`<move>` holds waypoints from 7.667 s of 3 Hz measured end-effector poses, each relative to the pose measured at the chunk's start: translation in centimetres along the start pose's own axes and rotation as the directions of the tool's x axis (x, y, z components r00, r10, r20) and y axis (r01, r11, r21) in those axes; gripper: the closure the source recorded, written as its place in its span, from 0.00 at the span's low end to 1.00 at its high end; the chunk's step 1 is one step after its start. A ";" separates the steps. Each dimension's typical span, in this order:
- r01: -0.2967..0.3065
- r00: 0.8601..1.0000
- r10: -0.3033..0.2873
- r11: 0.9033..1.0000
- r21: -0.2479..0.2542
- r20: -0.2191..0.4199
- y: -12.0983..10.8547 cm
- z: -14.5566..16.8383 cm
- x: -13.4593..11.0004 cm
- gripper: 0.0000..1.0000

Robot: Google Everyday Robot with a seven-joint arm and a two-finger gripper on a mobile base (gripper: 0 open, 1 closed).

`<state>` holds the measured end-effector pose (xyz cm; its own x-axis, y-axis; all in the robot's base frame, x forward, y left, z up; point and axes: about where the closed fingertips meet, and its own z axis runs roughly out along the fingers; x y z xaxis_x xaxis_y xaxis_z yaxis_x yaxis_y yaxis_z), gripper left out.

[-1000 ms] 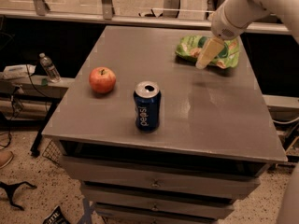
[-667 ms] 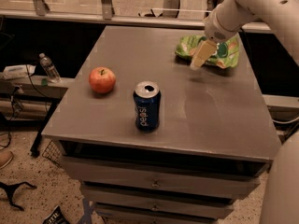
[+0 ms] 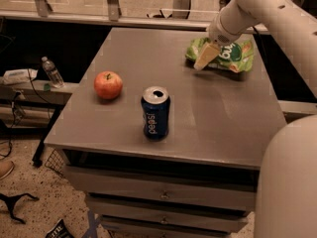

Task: Move green rice chip bag near pepsi can

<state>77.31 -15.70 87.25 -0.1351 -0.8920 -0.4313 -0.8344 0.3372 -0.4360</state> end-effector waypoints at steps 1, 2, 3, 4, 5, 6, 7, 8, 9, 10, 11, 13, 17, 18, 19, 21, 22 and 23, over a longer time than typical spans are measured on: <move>-0.009 1.000 0.009 1.000 -0.010 0.010 -0.2 1.3 -0.4 0.40; -0.013 1.000 0.014 1.000 -0.028 0.016 0.0 2.3 -0.7 0.65; -0.014 0.999 0.015 0.999 -0.034 0.032 0.0 2.4 -1.0 0.87; 0.012 0.995 -0.011 1.000 -0.007 0.102 -0.2 -1.0 -2.2 1.00; 0.051 0.984 -0.051 0.999 0.005 0.169 0.4 -5.2 -2.9 1.00; 0.095 0.977 -0.087 0.995 -0.030 0.195 2.1 -8.7 -2.1 1.00; 0.140 0.976 -0.118 0.983 -0.115 0.183 5.5 -10.9 -0.7 1.00; 0.191 0.971 -0.152 0.957 -0.218 0.184 9.8 -13.0 0.7 1.00; 0.191 0.971 -0.152 0.957 -0.218 0.184 9.8 -13.0 0.7 1.00; 0.246 0.963 -0.210 0.939 -0.241 0.168 11.5 -13.5 0.8 1.00; 0.316 0.947 -0.285 0.907 -0.280 0.146 14.3 -14.1 0.5 1.00; 0.372 0.928 -0.346 0.856 -0.359 0.138 19.3 -14.3 0.9 1.00; 0.444 0.896 -0.393 0.810 -0.383 0.206 24.3 -15.1 -0.7 1.00; 0.468 0.883 -0.411 0.797 -0.382 0.226 24.9 -15.1 -1.6 1.00; 0.468 0.883 -0.411 0.797 -0.381 0.225 24.9 -15.2 -1.6 0.82; 0.473 0.881 -0.416 0.796 -0.379 0.226 25.0 -15.2 -1.9 0.35; 0.475 0.880 -0.418 0.795 -0.377 0.226 25.1 -15.2 -2.0 0.12; 0.477 0.879 -0.420 0.794 -0.376 0.226 25.1 -15.2 -2.1 0.00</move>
Offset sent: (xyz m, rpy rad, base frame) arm 0.0192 0.0154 -0.0161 0.0361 0.0287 0.0098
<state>48.49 -9.95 89.25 0.3527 -0.8575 -0.3746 -0.9284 -0.2706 -0.2546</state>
